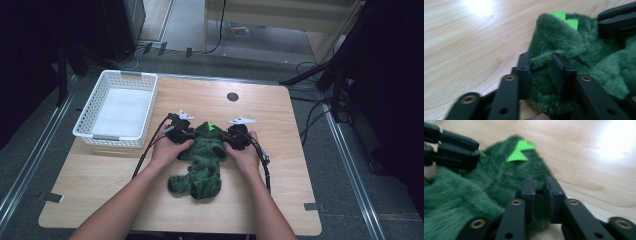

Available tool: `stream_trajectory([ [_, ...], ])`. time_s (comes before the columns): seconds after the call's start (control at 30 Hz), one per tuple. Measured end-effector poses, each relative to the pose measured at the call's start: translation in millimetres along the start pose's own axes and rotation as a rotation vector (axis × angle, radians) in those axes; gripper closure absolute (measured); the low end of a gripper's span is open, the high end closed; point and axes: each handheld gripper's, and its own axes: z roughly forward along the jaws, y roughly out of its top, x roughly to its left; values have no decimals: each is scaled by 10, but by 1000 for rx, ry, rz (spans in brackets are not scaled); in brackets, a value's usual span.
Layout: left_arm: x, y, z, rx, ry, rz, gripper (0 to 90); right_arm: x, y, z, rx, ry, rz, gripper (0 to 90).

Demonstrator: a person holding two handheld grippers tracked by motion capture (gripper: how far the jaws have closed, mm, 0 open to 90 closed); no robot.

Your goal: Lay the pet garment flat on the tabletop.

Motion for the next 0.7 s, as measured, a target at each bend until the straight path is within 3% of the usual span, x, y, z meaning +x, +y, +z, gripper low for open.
stream_trajectory([
  [0.13,-3,-28,-260,-116,-52,-53,559,70,52,-391,-133,58,-2,711],
  [0.2,-51,-89,-381,-152,-69,-50,555,159,46,-627,-170,88,-27,696],
  [0.3,-174,-203,-465,-147,-94,-5,559,300,-46,-896,-200,163,-45,645],
  [0.37,-257,-275,-459,-133,-95,15,568,390,-129,-954,-176,191,-70,594],
  [0.43,-319,-332,-432,-102,-94,31,577,454,-216,-936,-149,169,-87,613],
  [0.5,-358,-386,-389,-73,-74,42,581,463,-302,-888,-132,113,-80,711],
  [0.57,-368,-431,-352,-41,-67,47,590,405,-388,-835,-121,71,-29,823],
  [0.7,-348,-487,-337,-21,-45,55,596,253,-530,-758,-64,-19,29,857],
])
